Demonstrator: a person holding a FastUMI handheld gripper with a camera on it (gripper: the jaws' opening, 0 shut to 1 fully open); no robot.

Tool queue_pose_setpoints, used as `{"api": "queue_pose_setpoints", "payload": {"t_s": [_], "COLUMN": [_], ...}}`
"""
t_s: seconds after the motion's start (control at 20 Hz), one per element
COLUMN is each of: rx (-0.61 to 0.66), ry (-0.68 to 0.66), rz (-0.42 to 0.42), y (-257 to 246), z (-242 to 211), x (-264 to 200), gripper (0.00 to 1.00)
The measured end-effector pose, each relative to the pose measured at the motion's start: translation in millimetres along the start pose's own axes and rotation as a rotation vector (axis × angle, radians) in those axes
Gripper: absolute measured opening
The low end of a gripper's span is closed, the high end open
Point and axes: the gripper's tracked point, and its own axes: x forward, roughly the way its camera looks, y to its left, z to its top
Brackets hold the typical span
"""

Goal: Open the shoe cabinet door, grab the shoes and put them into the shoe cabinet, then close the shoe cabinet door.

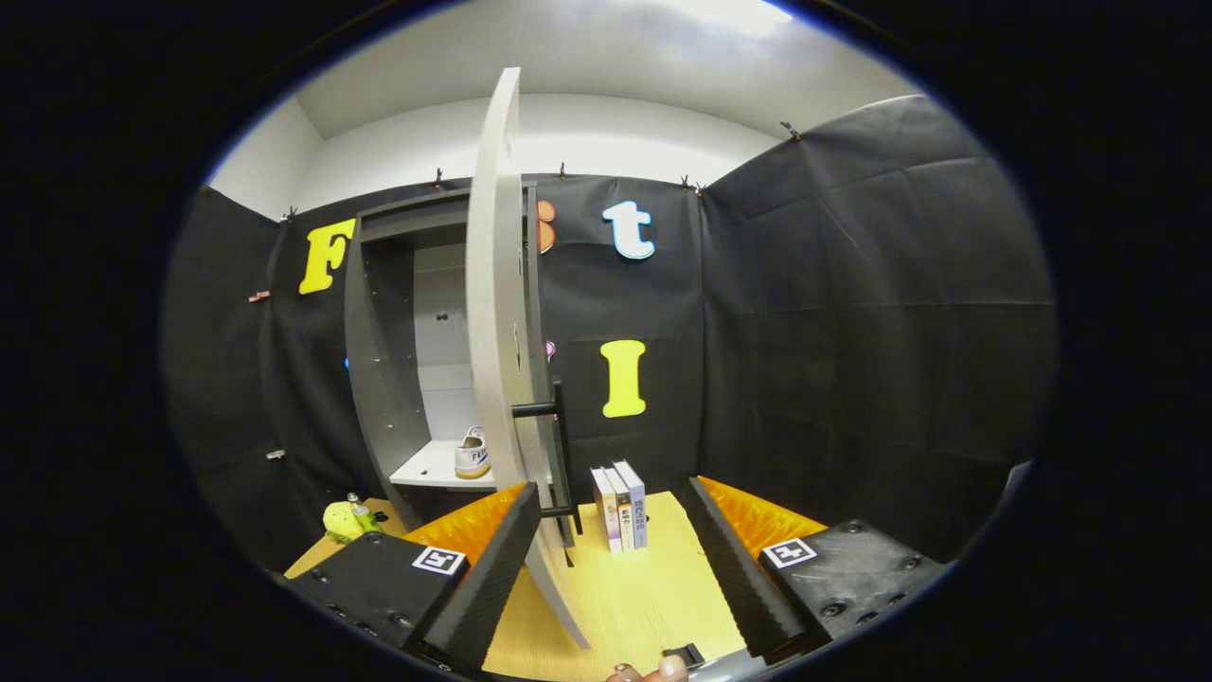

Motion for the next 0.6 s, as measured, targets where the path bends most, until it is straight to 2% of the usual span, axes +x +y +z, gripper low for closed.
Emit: {"api": "queue_pose_setpoints", "payload": {"t_s": [0.3,0.6], "rx": [0.01,0.022], "ry": [0.064,0.077], "rz": [0.161,0.197], "y": [7,12], "z": [-15,-20], "x": [39,56], "gripper": [0.98,0.97]}}
